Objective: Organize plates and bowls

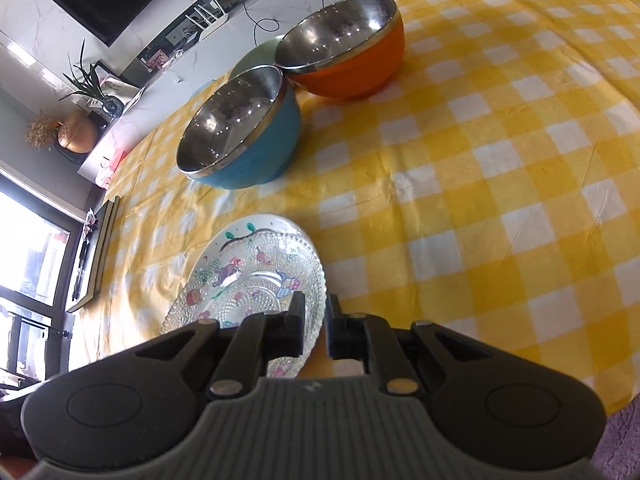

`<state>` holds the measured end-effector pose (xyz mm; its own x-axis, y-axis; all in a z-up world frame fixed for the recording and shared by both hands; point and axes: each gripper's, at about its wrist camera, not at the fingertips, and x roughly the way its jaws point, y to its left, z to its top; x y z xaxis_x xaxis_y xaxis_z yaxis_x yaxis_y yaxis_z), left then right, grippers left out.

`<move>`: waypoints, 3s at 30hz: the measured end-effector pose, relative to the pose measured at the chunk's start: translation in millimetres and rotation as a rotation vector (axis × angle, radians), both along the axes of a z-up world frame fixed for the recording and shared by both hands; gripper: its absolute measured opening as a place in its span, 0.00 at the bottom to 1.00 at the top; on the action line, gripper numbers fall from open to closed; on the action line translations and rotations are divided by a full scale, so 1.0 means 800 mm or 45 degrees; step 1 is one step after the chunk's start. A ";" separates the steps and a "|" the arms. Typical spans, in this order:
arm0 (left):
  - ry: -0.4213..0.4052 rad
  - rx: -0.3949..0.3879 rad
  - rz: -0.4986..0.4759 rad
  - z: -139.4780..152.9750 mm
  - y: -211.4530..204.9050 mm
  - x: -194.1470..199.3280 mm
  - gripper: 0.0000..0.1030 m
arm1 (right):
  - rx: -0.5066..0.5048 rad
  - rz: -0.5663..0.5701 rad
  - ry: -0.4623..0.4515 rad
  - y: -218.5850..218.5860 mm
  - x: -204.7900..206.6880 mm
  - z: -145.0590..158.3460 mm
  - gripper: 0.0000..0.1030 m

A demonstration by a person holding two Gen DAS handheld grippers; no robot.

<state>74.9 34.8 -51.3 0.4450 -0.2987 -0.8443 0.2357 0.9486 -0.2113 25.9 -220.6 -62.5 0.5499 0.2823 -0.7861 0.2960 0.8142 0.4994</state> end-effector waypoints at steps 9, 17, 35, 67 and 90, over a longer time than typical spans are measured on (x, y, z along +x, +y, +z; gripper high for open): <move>0.011 0.008 0.013 -0.008 0.005 0.005 0.23 | -0.048 0.024 0.004 0.010 0.005 -0.004 0.08; -0.002 0.038 0.010 -0.010 0.004 0.011 0.23 | -0.103 0.046 0.002 0.021 0.016 -0.004 0.08; -0.026 0.104 -0.033 -0.016 -0.004 0.018 0.20 | -0.269 0.097 -0.021 0.038 0.030 -0.007 0.09; -0.018 -0.147 0.031 -0.022 0.039 0.001 0.25 | -0.206 0.114 -0.016 0.040 0.001 -0.009 0.13; -0.085 -0.151 0.065 -0.001 0.049 0.006 0.22 | -0.273 0.103 -0.079 0.041 0.009 0.011 0.12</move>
